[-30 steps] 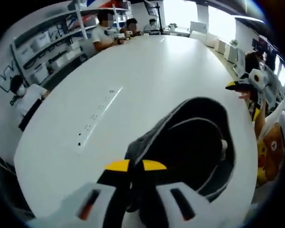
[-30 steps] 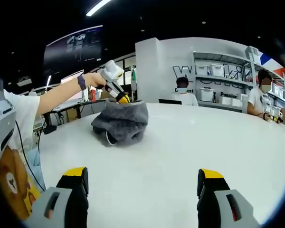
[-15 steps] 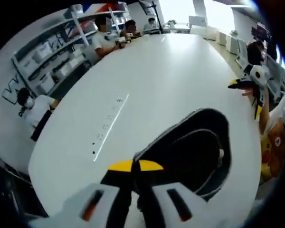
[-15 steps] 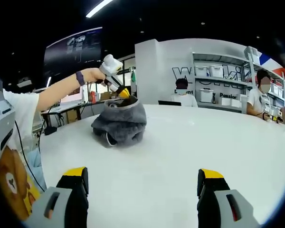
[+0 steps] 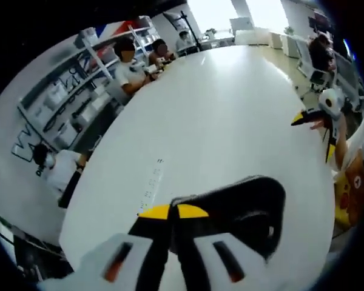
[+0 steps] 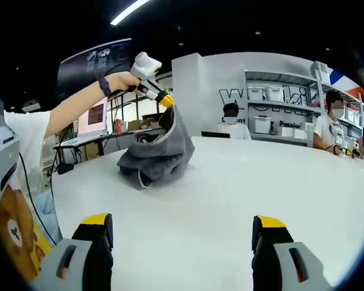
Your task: Fold the towel on the table until its edges align and the towel forms a compact rectangular stack.
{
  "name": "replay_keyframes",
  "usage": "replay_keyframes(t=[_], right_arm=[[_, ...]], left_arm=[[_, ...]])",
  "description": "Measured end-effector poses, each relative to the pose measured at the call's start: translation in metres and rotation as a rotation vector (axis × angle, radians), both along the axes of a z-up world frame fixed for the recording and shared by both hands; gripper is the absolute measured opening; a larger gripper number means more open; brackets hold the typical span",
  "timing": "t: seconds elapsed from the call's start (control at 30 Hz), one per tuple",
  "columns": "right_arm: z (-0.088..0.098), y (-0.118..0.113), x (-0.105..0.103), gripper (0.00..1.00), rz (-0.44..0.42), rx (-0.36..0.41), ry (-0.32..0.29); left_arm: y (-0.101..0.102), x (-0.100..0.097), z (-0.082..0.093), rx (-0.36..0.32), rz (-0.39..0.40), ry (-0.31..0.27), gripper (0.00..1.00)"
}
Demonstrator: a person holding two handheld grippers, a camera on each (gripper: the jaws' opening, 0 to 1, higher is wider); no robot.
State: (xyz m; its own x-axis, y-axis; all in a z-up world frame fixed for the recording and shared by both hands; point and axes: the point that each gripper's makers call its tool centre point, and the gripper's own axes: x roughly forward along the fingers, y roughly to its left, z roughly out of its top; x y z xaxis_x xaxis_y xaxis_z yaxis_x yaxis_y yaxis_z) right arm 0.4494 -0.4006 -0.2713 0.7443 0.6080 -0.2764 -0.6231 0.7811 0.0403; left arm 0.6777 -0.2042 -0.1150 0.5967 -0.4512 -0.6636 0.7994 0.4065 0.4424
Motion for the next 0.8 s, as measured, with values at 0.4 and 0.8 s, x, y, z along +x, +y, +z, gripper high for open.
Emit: replay_keyframes(t=[0.4,0.8], right_arm=[[0.006,-0.016,-0.009,1.00,-0.036,0.006,-0.018],[0.009,-0.036,-0.023,1.00,-0.082,0.014,-0.030]], left_arm=[[-0.075,0.000,0.065,0.018,-0.102,-0.149,0.03],[-0.161,-0.012,0.114,0.043,-0.194,-0.305,0.03]])
